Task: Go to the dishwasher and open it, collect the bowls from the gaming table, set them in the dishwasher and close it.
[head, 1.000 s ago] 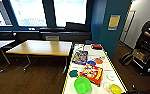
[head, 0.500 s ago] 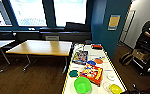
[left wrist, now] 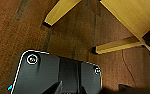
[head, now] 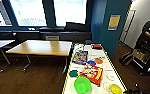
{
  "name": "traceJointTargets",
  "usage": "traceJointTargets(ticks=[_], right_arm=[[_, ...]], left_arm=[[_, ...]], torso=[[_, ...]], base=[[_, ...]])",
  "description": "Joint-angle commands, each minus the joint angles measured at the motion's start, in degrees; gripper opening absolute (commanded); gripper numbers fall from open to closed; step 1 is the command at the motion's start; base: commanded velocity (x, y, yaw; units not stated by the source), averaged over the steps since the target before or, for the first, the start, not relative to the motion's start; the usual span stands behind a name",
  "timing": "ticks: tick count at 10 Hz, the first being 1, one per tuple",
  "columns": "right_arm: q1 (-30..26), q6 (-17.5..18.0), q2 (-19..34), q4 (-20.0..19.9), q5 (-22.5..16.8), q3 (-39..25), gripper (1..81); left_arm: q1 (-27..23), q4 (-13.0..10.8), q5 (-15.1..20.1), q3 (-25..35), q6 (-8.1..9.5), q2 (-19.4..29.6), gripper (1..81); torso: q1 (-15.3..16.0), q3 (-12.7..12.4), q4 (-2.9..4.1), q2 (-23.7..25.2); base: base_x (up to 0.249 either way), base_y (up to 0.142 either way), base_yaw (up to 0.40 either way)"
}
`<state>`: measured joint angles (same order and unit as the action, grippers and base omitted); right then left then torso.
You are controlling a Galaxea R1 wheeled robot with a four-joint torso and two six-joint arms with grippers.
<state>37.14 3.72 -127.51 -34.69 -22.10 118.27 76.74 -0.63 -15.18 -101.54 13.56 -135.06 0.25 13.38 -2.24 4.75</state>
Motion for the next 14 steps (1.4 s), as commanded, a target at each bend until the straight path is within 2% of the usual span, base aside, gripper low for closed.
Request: traceJointTargets(ticks=[1,4,5,9,14], right_arm=[[-7.8,0.1,1.7,-8.0,-2.6,4.7,81.1],[-7.6,0.1,1.4,-14.8,-5.1,9.8,81.1],[-7.6,0.1,1.4,-15.7,-6.0,10.9,81.1],[-8.4,0.1,-0.2,-16.0,-6.1,11.4,81.1],[-8.0,-0.2,-4.4,-16.0,-6.0,16.3,81.1]], left_arm=[[-3.1,-0.3,2.3,0.6,0.07,1.7,81.1],[-3.0,-0.3,2.3,-0.1,0.07,1.1,81.1],[-3.0,-0.3,2.3,-0.4,0.07,0.9,81.1],[-3.1,-0.2,2.4,-0.9,0.07,0.5,81.1],[-3.0,-0.3,2.5,-0.9,0.07,0.3,81.1]], torso=[[0.0,0.0,0.00,0.0],[0.0,0.0,0.00,0.0],[0.0,0.0,0.00,0.0],[0.0,0.0,0.00,0.0],[0.0,0.1,0.00,0.0]], base=[[0.000,0.000,0.000],[0.000,0.000,0.000],[0.000,0.000,0.000],[0.000,0.000,0.000],[0.000,0.000,0.000]])
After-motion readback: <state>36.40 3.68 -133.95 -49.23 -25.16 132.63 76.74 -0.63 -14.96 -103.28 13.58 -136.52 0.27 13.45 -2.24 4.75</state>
